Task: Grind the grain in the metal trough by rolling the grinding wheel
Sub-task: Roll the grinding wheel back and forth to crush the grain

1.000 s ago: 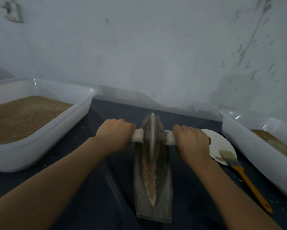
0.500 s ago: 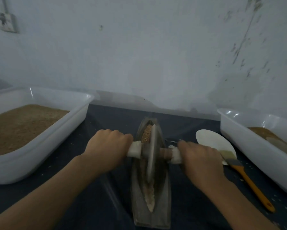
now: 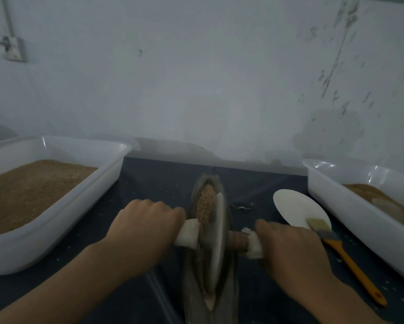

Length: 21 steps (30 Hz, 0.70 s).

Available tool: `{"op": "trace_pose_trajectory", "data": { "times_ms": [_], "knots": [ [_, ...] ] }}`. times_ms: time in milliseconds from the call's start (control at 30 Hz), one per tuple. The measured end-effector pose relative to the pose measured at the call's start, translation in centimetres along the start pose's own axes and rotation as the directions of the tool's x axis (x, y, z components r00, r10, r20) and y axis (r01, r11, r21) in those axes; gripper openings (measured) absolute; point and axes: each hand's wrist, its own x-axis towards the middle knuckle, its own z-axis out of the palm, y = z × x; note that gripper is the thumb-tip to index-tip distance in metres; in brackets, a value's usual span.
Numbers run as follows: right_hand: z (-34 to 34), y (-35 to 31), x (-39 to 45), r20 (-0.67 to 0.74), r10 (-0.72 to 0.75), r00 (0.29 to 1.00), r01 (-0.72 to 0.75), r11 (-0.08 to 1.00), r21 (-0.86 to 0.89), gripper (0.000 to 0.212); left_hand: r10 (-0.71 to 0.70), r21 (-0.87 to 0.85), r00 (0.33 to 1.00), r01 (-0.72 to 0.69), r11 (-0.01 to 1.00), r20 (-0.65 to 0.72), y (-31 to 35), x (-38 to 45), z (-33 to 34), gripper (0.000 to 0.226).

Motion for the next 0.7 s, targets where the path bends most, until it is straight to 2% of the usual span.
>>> {"op": "trace_pose_trajectory", "data": {
  "times_ms": [167,267,367,467,600,700],
  "knots": [
    [0.7,0.2,0.9,-0.011,-0.008,1.000,0.007,1.000,-0.029,0.044,-0.053,-0.047,0.999,0.053,0.998,-0.010,0.0,0.3,0.6,0.040],
    [3.1,0.8,3.5,0.002,0.028,1.000,-0.028,0.999,-0.035,0.037,-0.014,-0.003,1.000,0.014,1.000,-0.012,-0.5,2.7,1.8,0.043],
    [4.8,1.4,5.7,0.023,0.078,0.997,-0.075,0.993,-0.087,0.024,-0.068,0.015,0.996,0.069,0.997,-0.055,-1.1,5.3,2.4,0.027],
    [4.6,1.3,6.2,0.078,0.086,0.993,-0.081,0.995,-0.061,0.016,-0.098,0.009,0.995,0.098,0.995,0.008,-1.4,6.0,2.8,0.017],
    [1.6,0.3,4.1,0.111,0.023,0.994,-0.010,0.994,-0.111,0.025,-0.087,-0.103,0.984,0.104,0.989,0.158,-0.9,3.2,1.6,0.020],
    [-1.1,-0.4,1.9,0.107,-0.032,0.994,0.041,0.995,-0.089,0.042,-0.039,-0.206,0.972,0.087,0.975,0.230,-0.9,0.4,-0.1,0.027]
  ]
}}
